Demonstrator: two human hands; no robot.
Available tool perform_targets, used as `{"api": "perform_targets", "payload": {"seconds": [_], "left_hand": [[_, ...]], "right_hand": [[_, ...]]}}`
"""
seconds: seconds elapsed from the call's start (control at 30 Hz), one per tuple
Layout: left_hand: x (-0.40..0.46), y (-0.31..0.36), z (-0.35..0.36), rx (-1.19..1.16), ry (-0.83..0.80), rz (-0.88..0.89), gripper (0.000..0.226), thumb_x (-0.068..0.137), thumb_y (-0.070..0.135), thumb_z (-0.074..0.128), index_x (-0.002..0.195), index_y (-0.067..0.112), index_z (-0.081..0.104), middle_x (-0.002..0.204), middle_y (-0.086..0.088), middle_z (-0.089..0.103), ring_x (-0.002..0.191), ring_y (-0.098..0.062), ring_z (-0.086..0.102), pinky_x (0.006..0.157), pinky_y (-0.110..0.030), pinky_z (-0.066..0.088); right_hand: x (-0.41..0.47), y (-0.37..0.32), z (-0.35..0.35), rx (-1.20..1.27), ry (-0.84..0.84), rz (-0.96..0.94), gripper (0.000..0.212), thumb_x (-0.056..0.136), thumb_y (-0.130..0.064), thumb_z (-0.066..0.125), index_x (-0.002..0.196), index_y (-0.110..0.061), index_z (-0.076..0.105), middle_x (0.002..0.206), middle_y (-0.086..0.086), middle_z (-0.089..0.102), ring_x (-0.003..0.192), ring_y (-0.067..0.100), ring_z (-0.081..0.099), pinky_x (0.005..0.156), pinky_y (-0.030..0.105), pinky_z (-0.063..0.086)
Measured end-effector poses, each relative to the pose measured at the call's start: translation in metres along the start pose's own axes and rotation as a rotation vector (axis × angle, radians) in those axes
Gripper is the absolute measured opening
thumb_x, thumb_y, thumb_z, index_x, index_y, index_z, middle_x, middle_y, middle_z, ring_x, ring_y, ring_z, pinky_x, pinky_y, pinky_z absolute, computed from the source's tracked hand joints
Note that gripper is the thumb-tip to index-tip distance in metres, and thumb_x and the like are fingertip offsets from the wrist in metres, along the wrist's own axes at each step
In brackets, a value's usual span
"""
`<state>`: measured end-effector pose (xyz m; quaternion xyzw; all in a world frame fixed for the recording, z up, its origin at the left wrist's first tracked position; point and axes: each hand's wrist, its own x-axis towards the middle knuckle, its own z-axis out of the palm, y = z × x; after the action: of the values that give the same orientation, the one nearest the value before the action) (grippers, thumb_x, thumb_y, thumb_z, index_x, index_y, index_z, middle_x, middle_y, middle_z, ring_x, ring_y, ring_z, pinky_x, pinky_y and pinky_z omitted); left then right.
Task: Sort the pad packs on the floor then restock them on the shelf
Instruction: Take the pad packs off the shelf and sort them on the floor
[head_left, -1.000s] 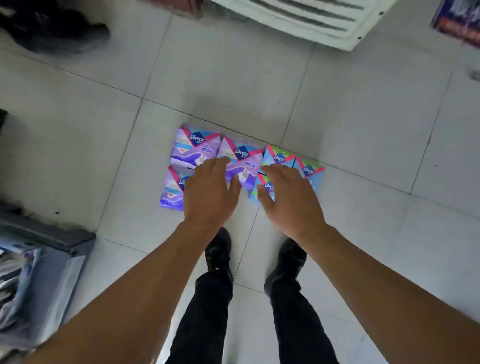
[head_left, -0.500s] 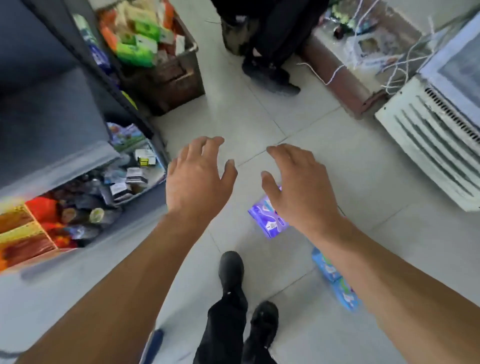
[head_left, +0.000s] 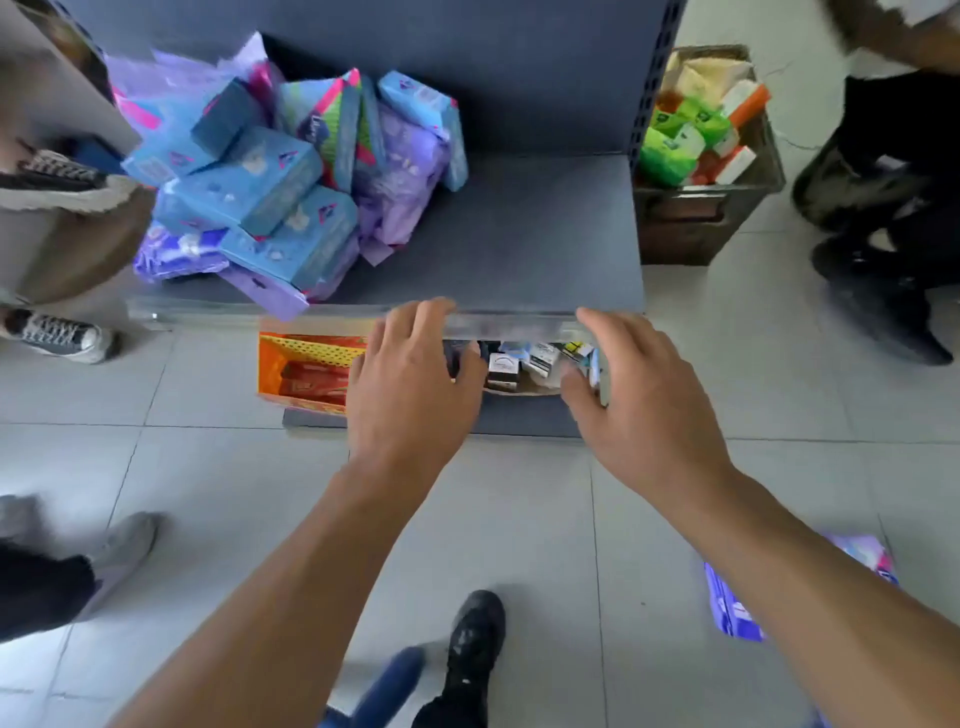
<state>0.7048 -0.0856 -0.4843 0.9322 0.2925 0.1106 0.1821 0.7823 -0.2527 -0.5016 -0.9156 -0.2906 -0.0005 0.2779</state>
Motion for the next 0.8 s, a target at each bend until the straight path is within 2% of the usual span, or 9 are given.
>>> {"api": "perform_targets", "payload": {"seconds": [0.13, 0.23, 0.4, 0.47, 0.53, 0.63, 0.73, 0.8], "left_hand": [[0.041, -0.069, -0.024, -0.004, 0.052, -0.123, 0.042, 0.090, 0.034, 0.056, 0.131, 0.026, 0.050, 0.134, 0.003, 0.053, 0.122, -0.024, 0.047, 0.093, -0.043, 0.044], [0.070, -0.115, -0.038, -0.017, 0.081, -0.212, 0.043, 0.089, 0.033, 0.056, 0.131, 0.026, 0.049, 0.131, 0.000, 0.053, 0.120, -0.026, 0.047, 0.092, -0.042, 0.043], [0.097, -0.164, -0.047, -0.059, 0.096, -0.283, 0.044, 0.090, 0.034, 0.057, 0.132, 0.024, 0.049, 0.132, -0.001, 0.051, 0.121, -0.024, 0.047, 0.092, -0.041, 0.043], [0.104, -0.175, -0.047, -0.088, 0.092, -0.305, 0.044, 0.091, 0.034, 0.057, 0.134, 0.025, 0.048, 0.133, 0.000, 0.050, 0.121, -0.022, 0.047, 0.093, -0.038, 0.041], [0.108, -0.182, -0.046, -0.106, 0.085, -0.305, 0.045, 0.091, 0.034, 0.056, 0.134, 0.026, 0.048, 0.134, 0.001, 0.050, 0.121, -0.020, 0.047, 0.091, -0.035, 0.040], [0.111, -0.186, -0.044, -0.139, 0.080, -0.302, 0.045, 0.091, 0.033, 0.056, 0.135, 0.025, 0.047, 0.134, 0.002, 0.049, 0.121, -0.019, 0.046, 0.090, -0.033, 0.039], [0.112, -0.184, -0.038, -0.177, 0.084, -0.293, 0.042, 0.091, 0.033, 0.056, 0.132, 0.025, 0.048, 0.131, 0.003, 0.050, 0.118, -0.017, 0.048, 0.089, -0.031, 0.040], [0.111, -0.179, -0.032, -0.201, 0.083, -0.285, 0.037, 0.091, 0.033, 0.056, 0.127, 0.024, 0.050, 0.125, 0.003, 0.053, 0.112, -0.017, 0.050, 0.085, -0.030, 0.041]], "right_hand": [[0.055, -0.067, 0.051, 0.116, -0.131, -0.013, 0.052, 0.094, -0.038, 0.055, 0.142, -0.019, 0.044, 0.138, 0.000, 0.050, 0.124, 0.021, 0.049, 0.094, 0.037, 0.044], [0.097, -0.116, 0.089, 0.245, -0.217, 0.037, 0.056, 0.093, -0.044, 0.054, 0.143, -0.024, 0.039, 0.138, -0.003, 0.049, 0.117, 0.016, 0.054, 0.091, 0.032, 0.044], [0.158, -0.166, 0.144, 0.586, -0.314, 0.354, 0.058, 0.088, -0.053, 0.057, 0.137, -0.025, 0.040, 0.123, -0.009, 0.061, 0.109, 0.011, 0.059, 0.080, 0.027, 0.044], [0.173, -0.178, 0.163, 0.720, -0.283, 0.467, 0.060, 0.084, -0.056, 0.061, 0.130, -0.023, 0.043, 0.117, -0.009, 0.063, 0.102, 0.015, 0.064, 0.080, 0.034, 0.052], [0.179, -0.185, 0.176, 0.801, -0.244, 0.549, 0.058, 0.082, -0.050, 0.065, 0.128, -0.022, 0.043, 0.115, -0.010, 0.062, 0.100, 0.016, 0.065, 0.086, 0.044, 0.055], [0.183, -0.184, 0.181, 0.829, -0.170, 0.604, 0.050, 0.082, -0.036, 0.068, 0.125, -0.025, 0.046, 0.114, -0.010, 0.062, 0.098, 0.013, 0.064, 0.088, 0.044, 0.055], [0.183, -0.168, 0.171, 0.856, -0.053, 0.638, 0.043, 0.074, -0.037, 0.065, 0.115, -0.030, 0.053, 0.099, -0.011, 0.066, 0.091, 0.012, 0.066, 0.085, 0.047, 0.056], [0.178, -0.152, 0.162, 0.861, 0.025, 0.653, 0.034, 0.077, -0.034, 0.063, 0.110, -0.029, 0.057, 0.091, -0.014, 0.066, 0.085, 0.009, 0.066, 0.081, 0.044, 0.057]]}}
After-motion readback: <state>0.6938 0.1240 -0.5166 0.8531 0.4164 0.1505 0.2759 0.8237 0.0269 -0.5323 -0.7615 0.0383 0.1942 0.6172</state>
